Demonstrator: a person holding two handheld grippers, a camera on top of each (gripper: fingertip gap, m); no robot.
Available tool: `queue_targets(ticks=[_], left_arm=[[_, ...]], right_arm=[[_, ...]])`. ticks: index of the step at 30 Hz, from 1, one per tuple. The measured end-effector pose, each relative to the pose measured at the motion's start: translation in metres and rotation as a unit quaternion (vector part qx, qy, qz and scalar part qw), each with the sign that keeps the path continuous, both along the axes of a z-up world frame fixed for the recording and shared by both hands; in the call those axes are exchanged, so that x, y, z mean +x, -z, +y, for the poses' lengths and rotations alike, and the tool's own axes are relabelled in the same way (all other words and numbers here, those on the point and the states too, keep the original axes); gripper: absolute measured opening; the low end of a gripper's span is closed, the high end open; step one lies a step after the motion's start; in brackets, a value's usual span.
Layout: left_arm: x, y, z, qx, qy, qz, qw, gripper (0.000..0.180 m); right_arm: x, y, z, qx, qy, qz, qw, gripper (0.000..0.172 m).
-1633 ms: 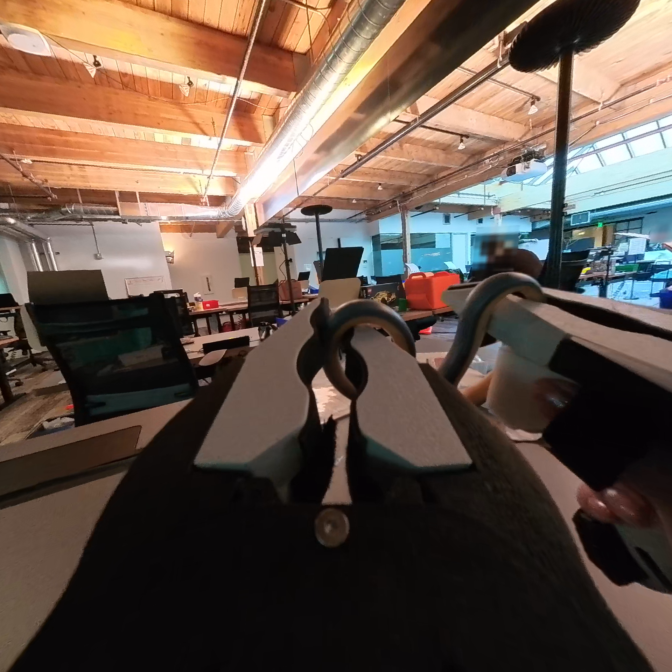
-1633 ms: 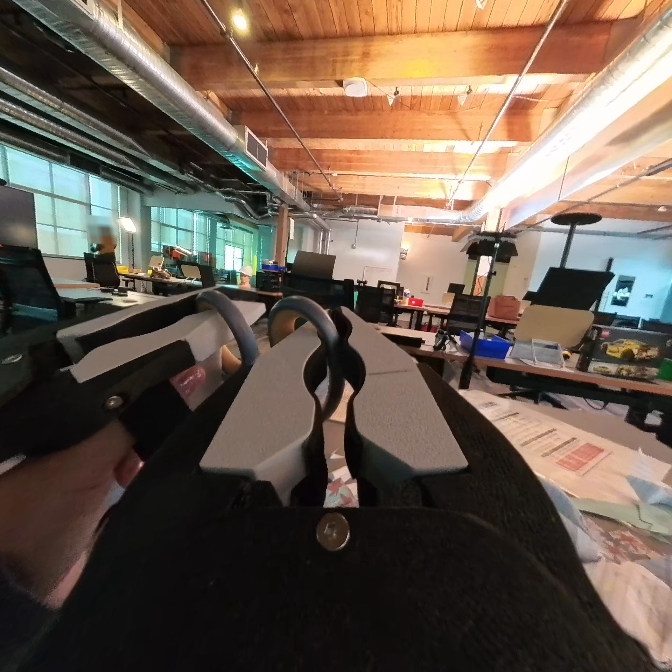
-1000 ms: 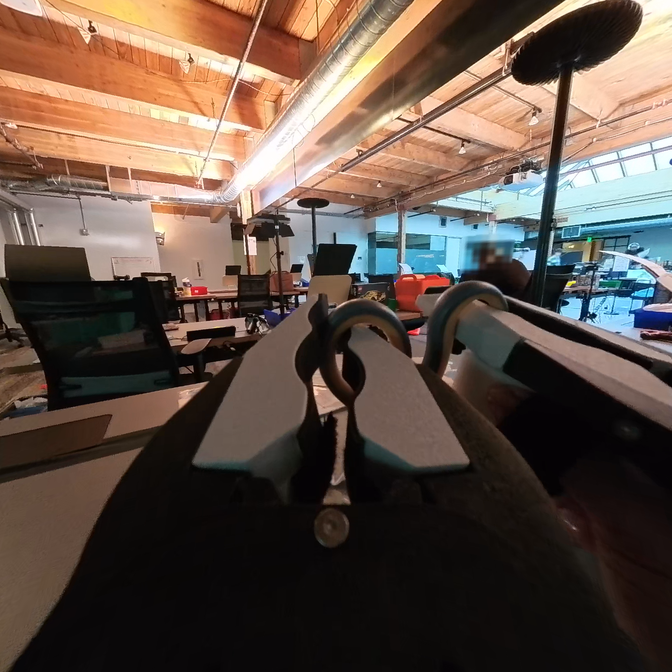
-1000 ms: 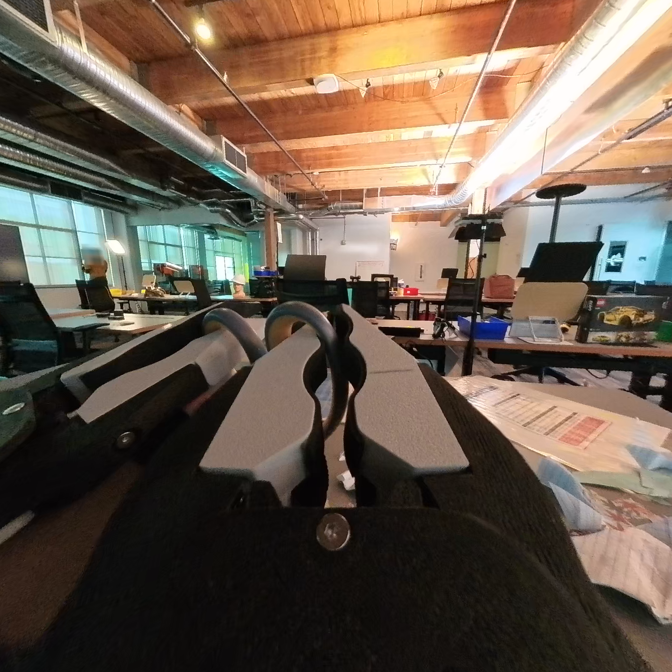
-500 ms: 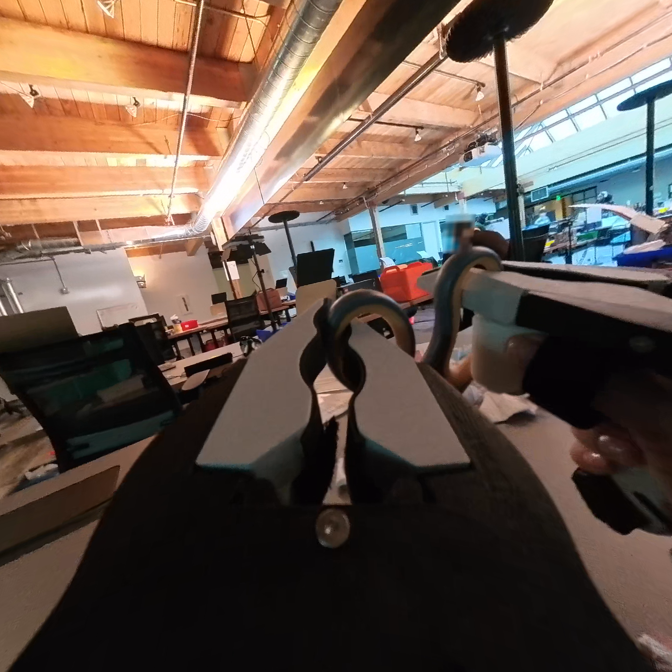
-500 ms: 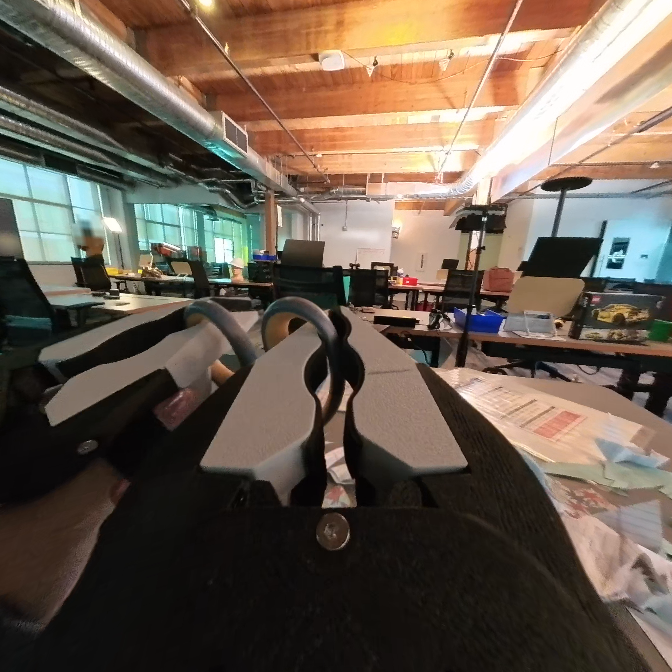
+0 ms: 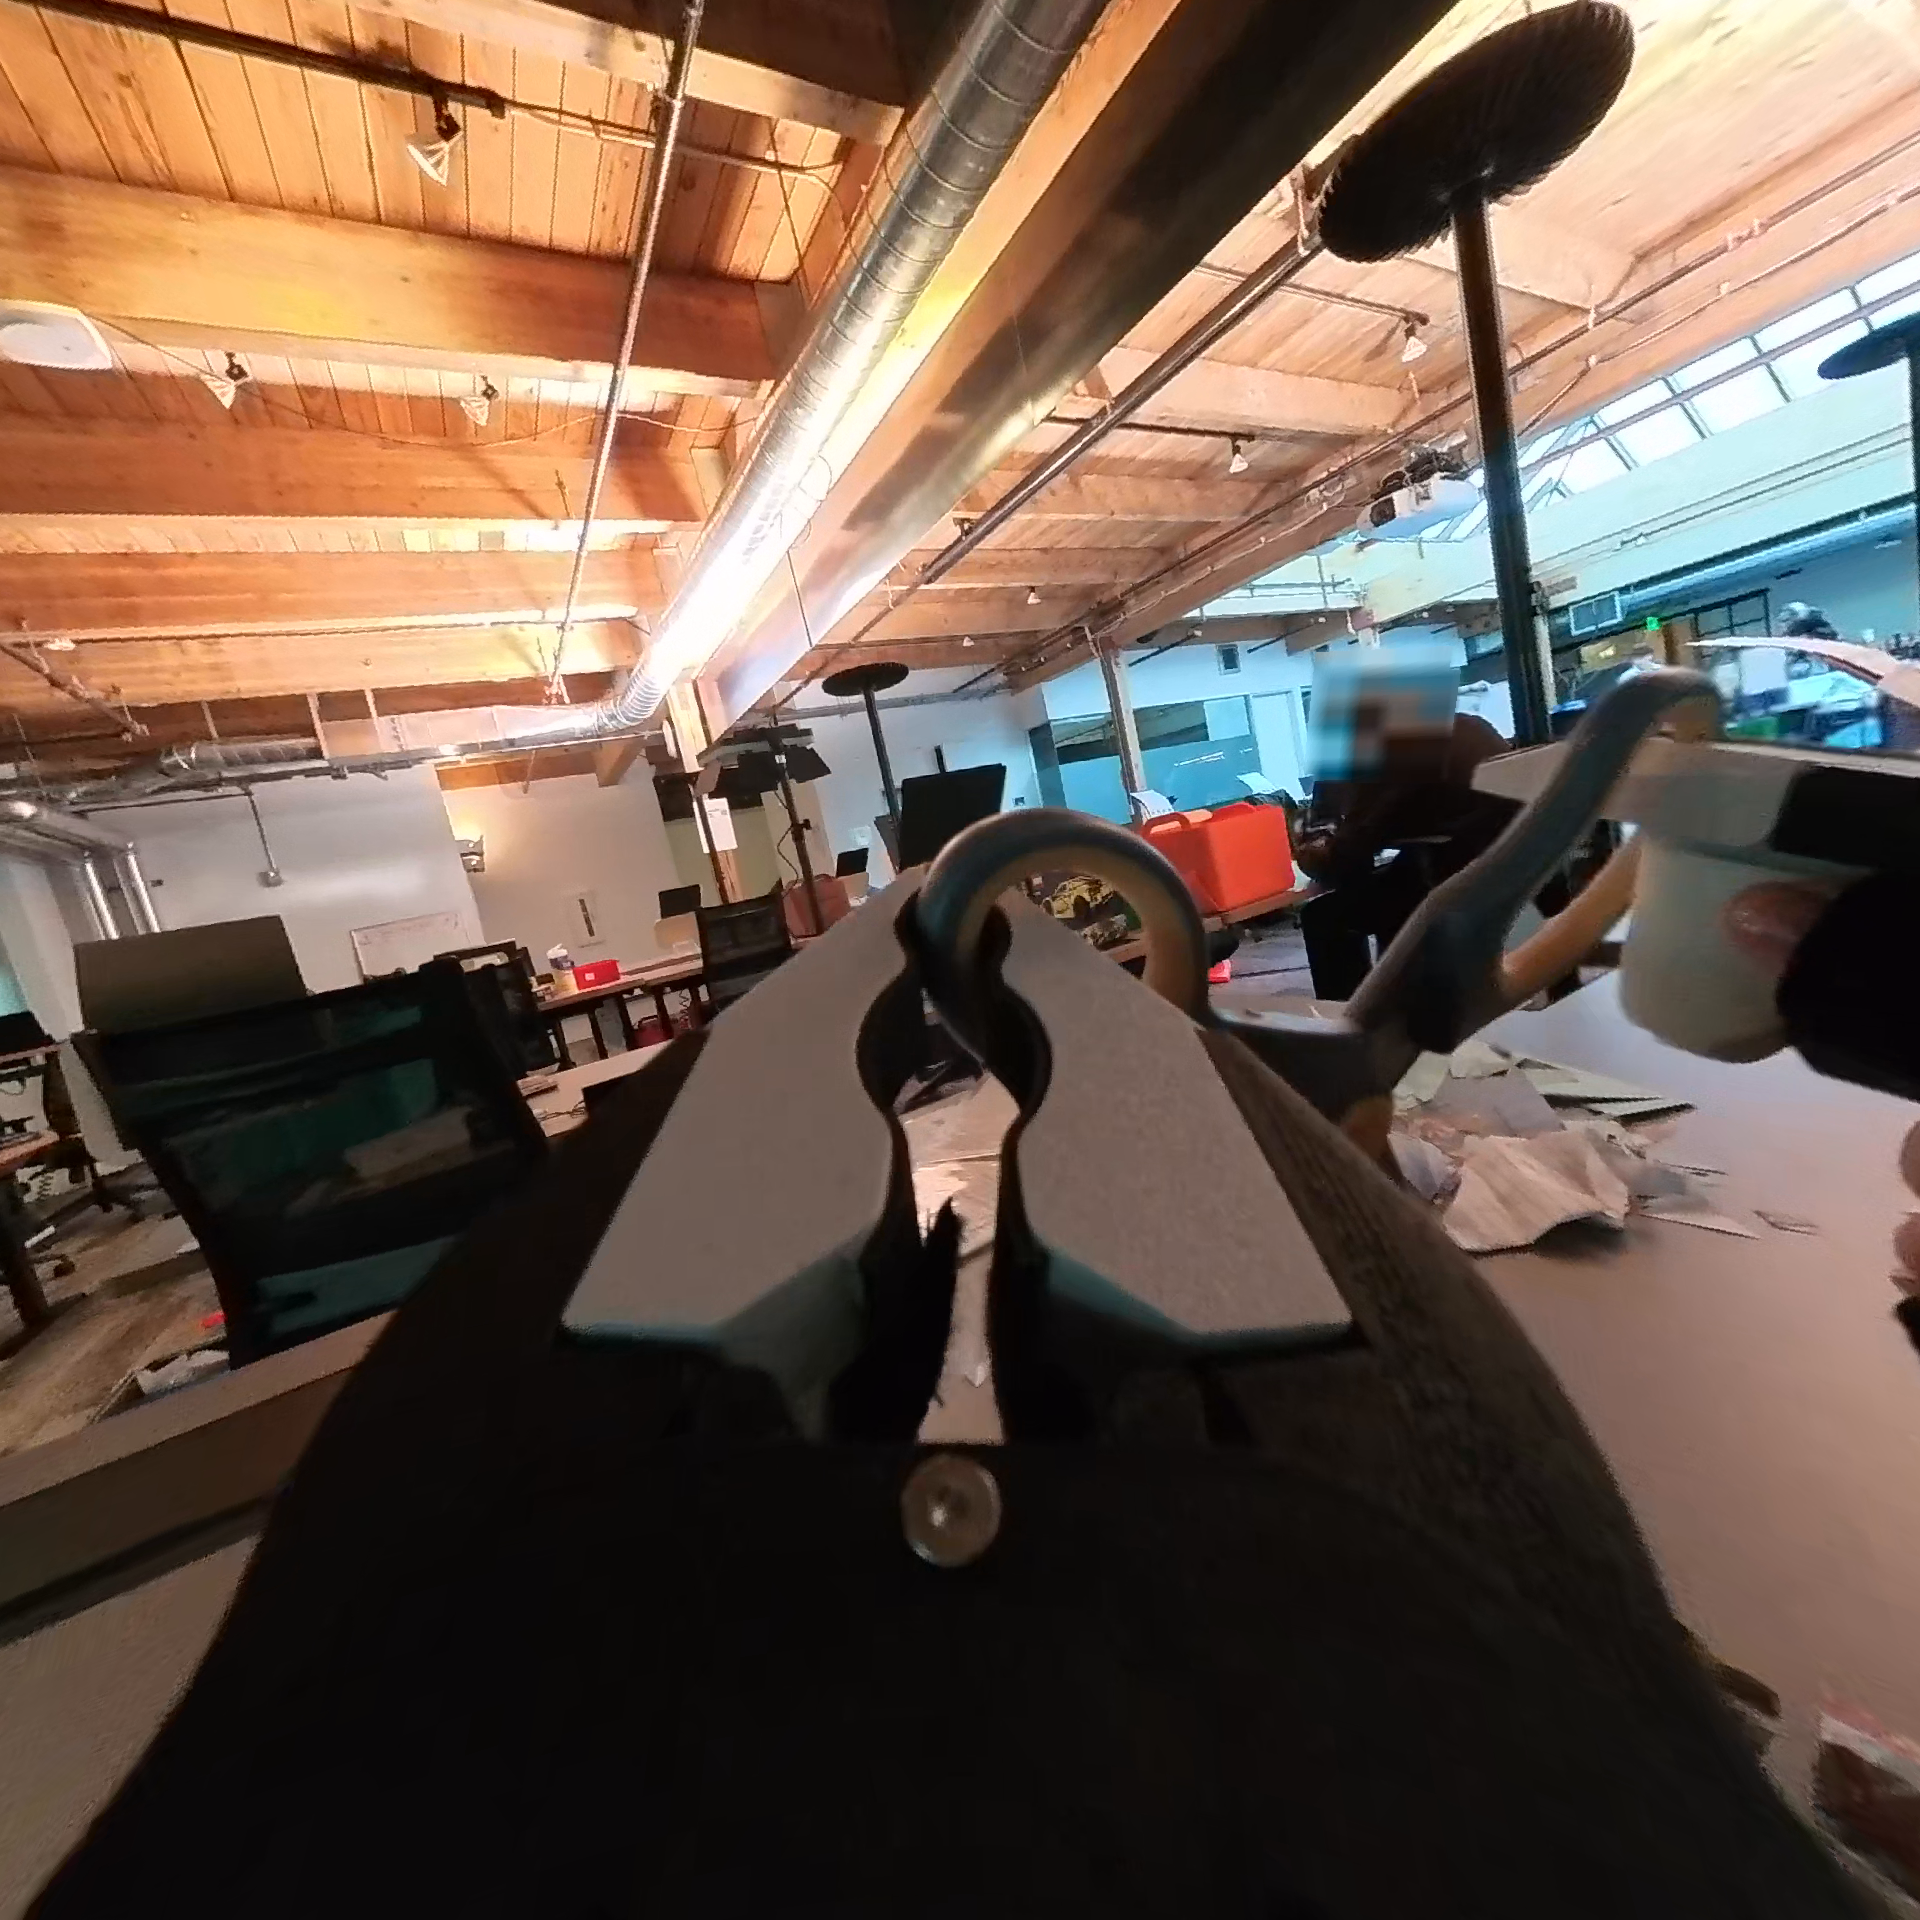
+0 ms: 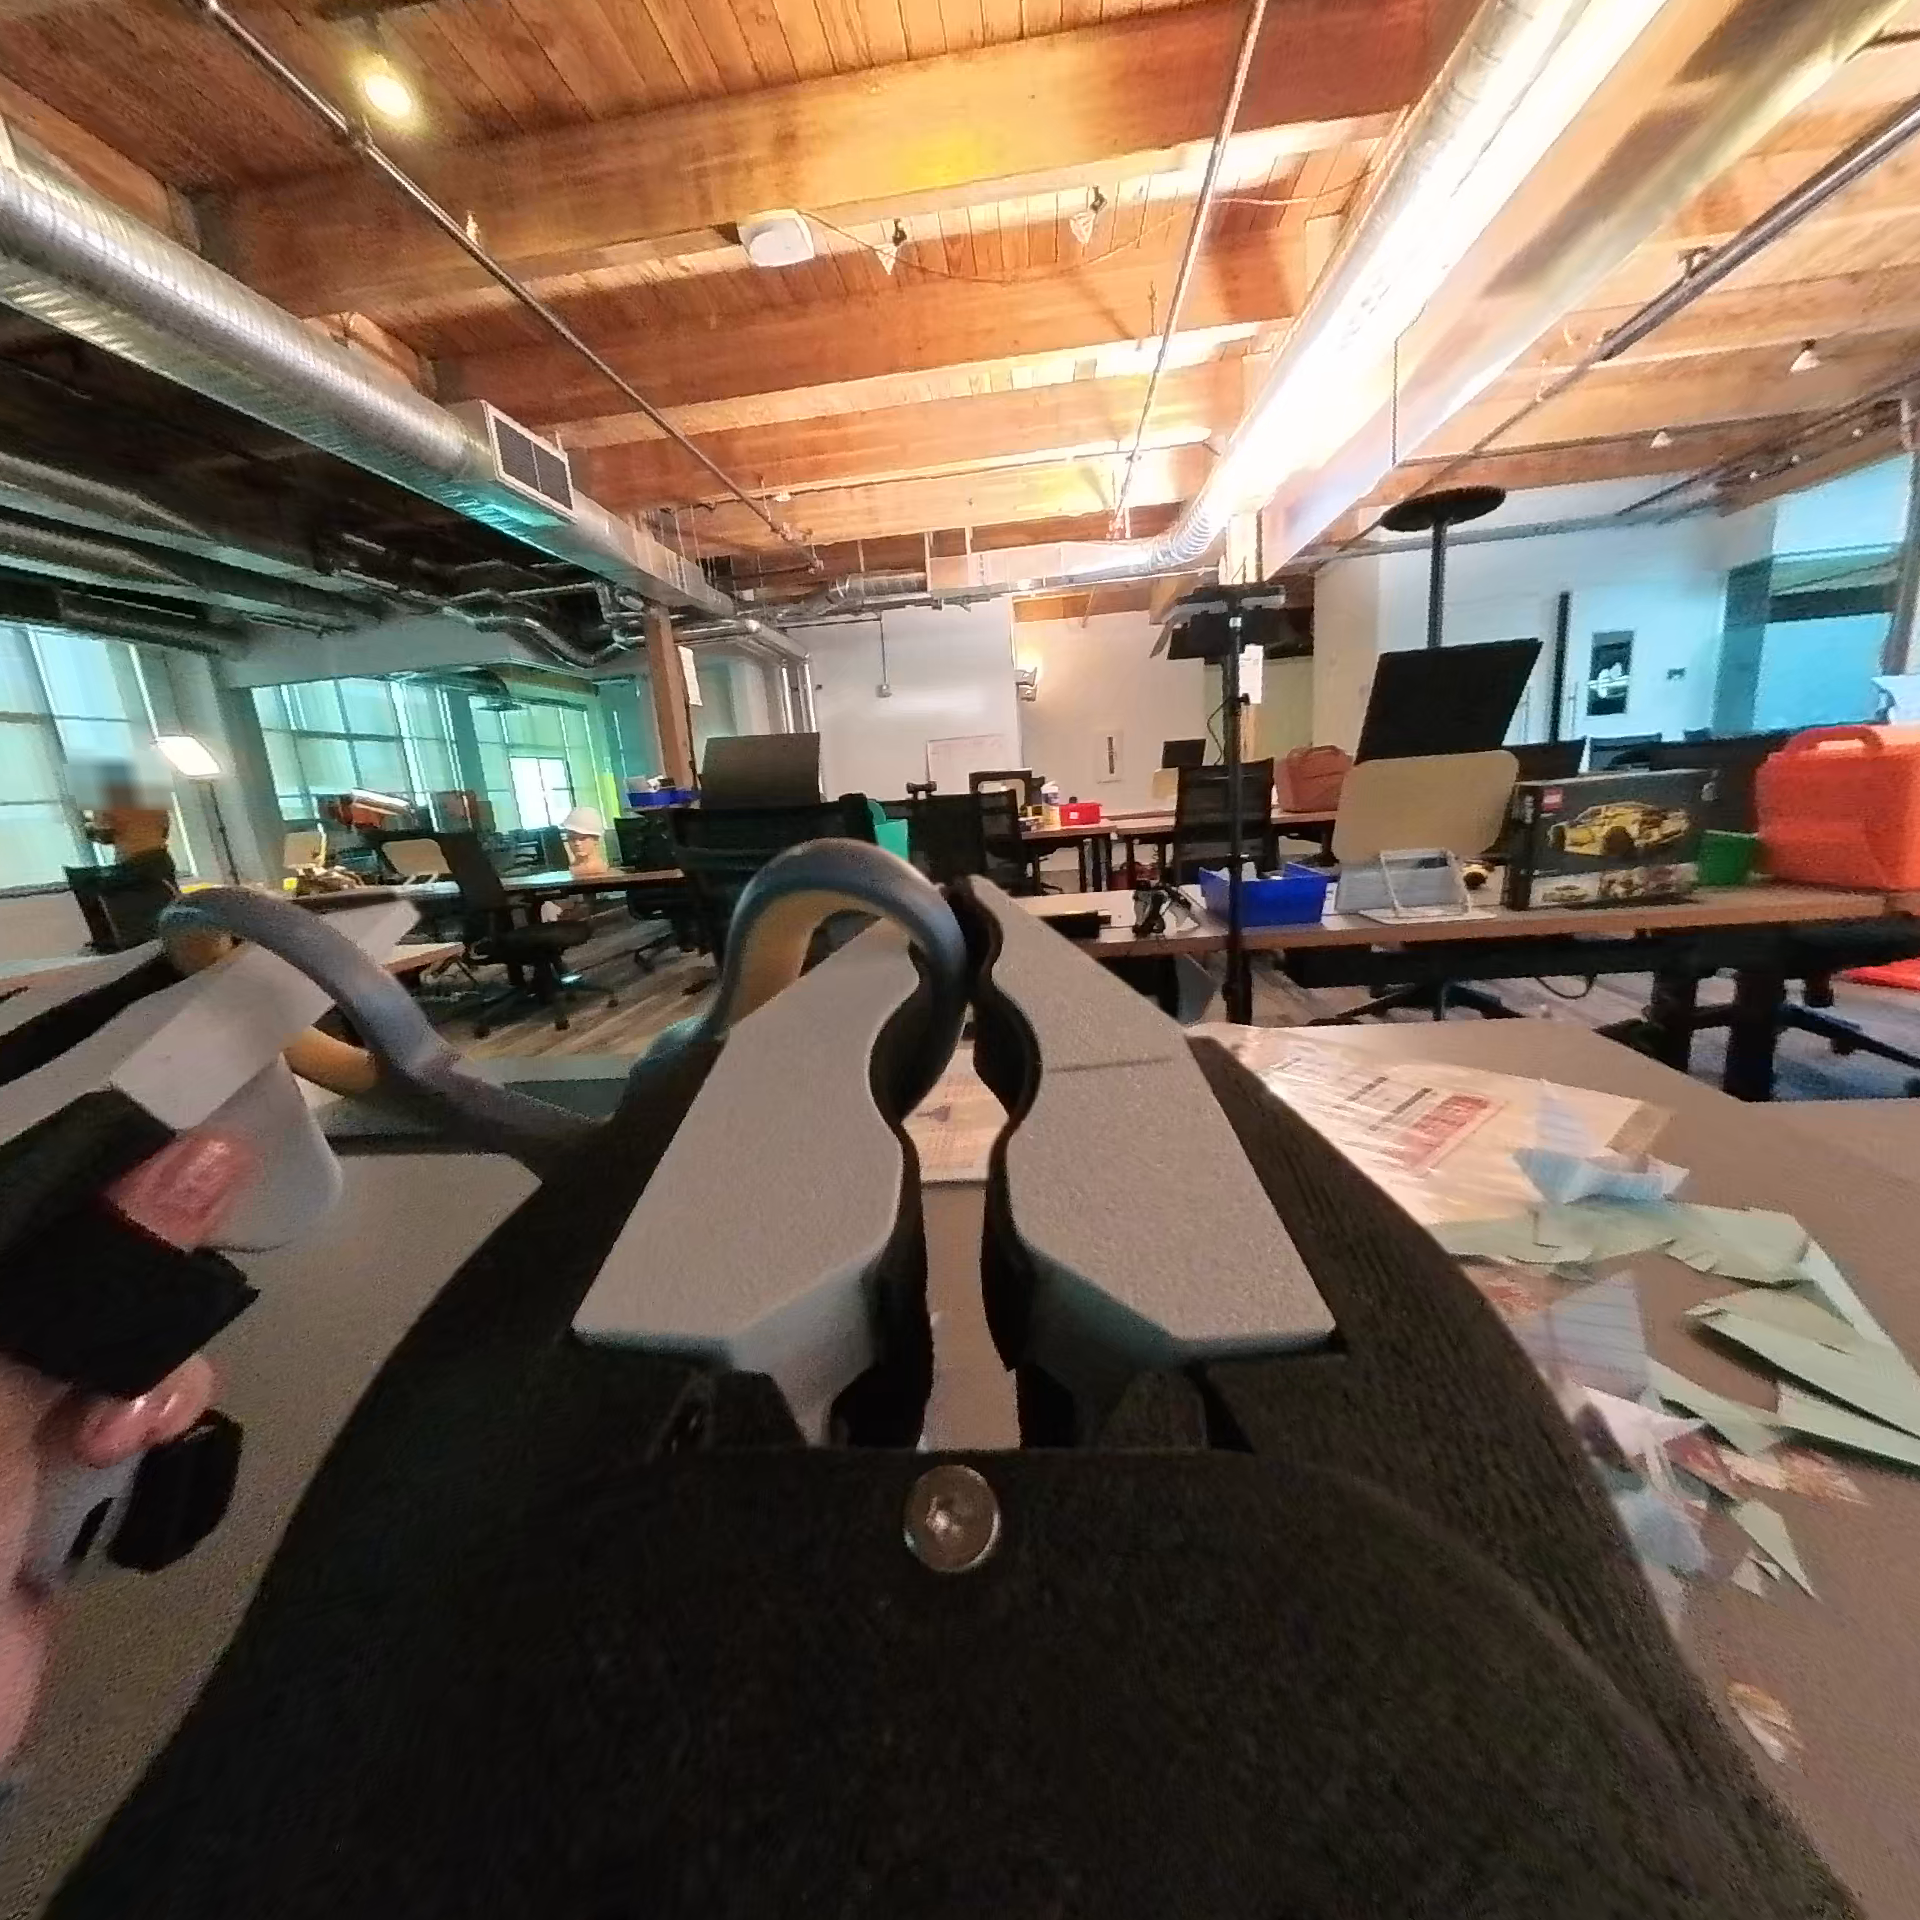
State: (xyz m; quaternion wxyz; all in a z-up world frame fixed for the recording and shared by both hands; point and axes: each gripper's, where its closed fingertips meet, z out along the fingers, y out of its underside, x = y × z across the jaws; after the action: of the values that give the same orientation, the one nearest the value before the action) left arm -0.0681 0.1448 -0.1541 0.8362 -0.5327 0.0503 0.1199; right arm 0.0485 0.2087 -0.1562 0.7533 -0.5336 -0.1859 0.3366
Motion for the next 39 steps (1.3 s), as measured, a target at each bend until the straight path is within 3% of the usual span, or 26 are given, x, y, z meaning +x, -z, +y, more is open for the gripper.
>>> queue_targets(ticks=[12,34,39], left_arm=[[-0.017,0.002,-0.004,0.005,0.003,-0.044,0.999,0.0],[-0.036,0.028,0.022,-0.037,-0.034,-0.054,0.997,0.0],[-0.026,0.024,0.022,-0.04,-0.033,-0.041,0.998,0.0]], right_arm=[[0.002,0.0,-0.001,0.005,0.001,0.003,1.0,0.0],[-0.023,0.021,0.033,0.004,0.014,-0.076,0.997,0.0],[-0.024,0.013,0.026,0.019,0.011,-0.072,0.997,0.0]])
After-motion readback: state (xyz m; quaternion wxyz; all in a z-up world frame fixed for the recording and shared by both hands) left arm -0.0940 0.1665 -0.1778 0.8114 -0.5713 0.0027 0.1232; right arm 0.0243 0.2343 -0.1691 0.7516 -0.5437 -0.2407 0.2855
